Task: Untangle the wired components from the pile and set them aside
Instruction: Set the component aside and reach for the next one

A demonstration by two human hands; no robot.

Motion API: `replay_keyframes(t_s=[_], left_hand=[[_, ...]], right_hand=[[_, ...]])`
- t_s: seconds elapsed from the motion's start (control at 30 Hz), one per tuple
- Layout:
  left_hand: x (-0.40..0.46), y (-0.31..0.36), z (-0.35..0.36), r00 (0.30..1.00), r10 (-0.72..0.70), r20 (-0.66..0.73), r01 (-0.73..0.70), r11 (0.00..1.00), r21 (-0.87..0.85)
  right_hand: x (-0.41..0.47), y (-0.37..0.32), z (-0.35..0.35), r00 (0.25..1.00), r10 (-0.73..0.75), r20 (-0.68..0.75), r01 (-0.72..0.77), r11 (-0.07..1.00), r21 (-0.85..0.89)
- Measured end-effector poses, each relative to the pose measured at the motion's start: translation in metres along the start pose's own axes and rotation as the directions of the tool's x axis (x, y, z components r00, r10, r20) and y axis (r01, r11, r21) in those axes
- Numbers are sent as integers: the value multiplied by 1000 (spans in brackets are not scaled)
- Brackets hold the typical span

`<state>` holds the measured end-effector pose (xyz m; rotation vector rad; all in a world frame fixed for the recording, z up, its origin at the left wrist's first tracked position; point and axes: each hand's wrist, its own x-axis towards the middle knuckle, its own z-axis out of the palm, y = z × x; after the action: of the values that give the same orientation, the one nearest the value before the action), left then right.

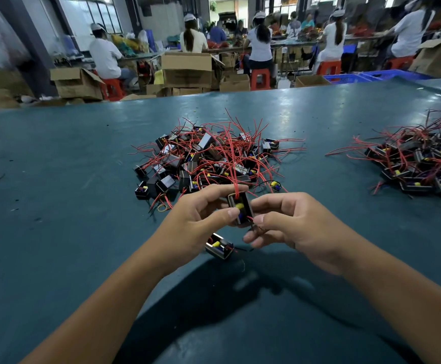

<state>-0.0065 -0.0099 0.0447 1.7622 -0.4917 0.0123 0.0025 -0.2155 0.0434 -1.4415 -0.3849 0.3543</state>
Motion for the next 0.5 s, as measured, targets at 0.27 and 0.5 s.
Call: replay_keyframes(t_s=[0.27,0.5], left_hand=[[-1,0,4,998,27,-62,-27,1000,-6],[0,0,3,997,27,-79,-27,1000,5]], right_hand=[[1,3,2,1000,1,-9,-1,999,32],[1,4,0,998,4,55,-4,1000,-4]])
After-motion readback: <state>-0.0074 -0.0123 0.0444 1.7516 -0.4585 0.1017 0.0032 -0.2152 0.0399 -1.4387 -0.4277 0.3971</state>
